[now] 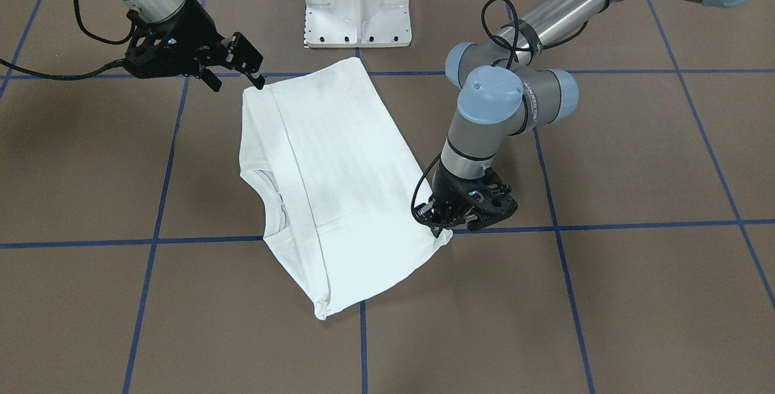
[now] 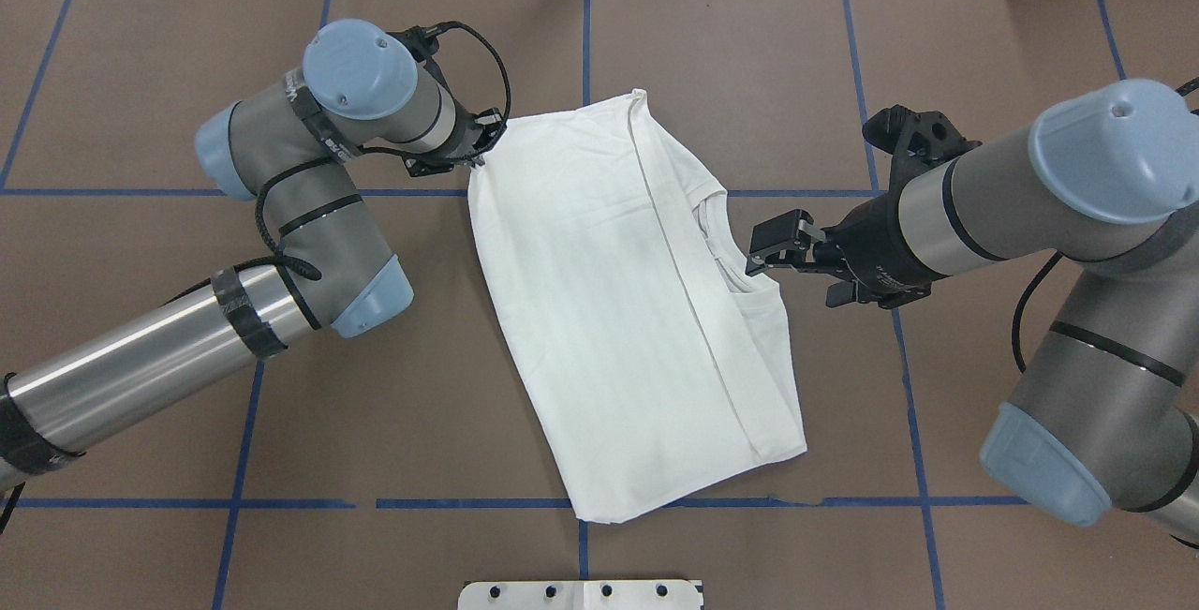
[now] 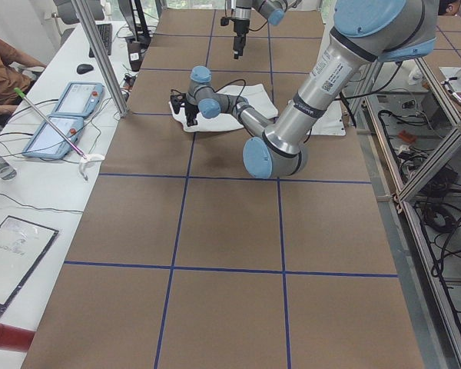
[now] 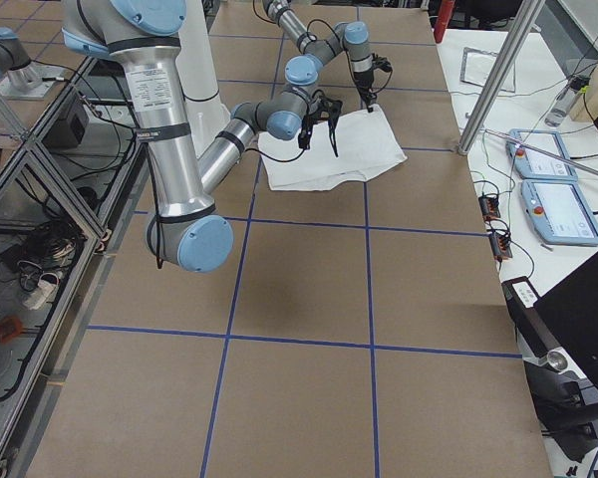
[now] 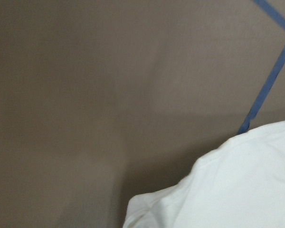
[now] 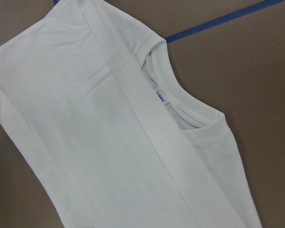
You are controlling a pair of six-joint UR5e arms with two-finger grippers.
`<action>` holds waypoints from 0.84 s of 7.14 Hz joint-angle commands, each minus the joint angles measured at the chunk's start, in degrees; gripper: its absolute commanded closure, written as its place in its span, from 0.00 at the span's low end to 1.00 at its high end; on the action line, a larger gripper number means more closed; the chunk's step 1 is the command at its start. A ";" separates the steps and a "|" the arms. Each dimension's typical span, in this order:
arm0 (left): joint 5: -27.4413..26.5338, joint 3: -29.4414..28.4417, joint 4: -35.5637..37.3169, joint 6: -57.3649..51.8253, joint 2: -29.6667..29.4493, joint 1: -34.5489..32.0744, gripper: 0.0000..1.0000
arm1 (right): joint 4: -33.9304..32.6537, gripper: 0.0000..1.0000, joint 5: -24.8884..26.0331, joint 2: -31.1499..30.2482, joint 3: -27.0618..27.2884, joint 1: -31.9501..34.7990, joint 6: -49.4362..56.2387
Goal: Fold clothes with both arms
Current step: 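Rotate the folded shirt with the left gripper while the right gripper holds the collar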
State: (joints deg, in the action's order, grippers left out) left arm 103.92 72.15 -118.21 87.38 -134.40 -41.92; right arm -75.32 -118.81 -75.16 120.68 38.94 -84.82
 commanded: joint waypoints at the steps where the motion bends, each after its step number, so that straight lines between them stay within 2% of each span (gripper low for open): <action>1: -3.18 -13.03 -11.39 -2.30 -6.46 -1.58 1.00 | 0.00 0.00 0.24 0.19 -0.18 0.00 0.00; 2: -4.42 -16.48 -13.35 -2.30 -9.45 -1.50 1.00 | 0.00 0.00 0.33 0.19 -0.18 0.00 0.00; 5: -7.41 -21.07 -19.16 -2.30 -10.01 -1.23 1.00 | 0.00 0.00 0.33 0.19 -0.44 0.00 0.00; 6: -7.51 -21.26 -19.17 -2.38 -10.01 -1.23 0.58 | 0.00 0.00 0.68 0.45 -0.44 0.00 0.00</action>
State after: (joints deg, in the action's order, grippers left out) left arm 96.90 51.67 -136.64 85.06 -144.35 -43.19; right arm -75.32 -118.40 -74.90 120.27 38.94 -84.82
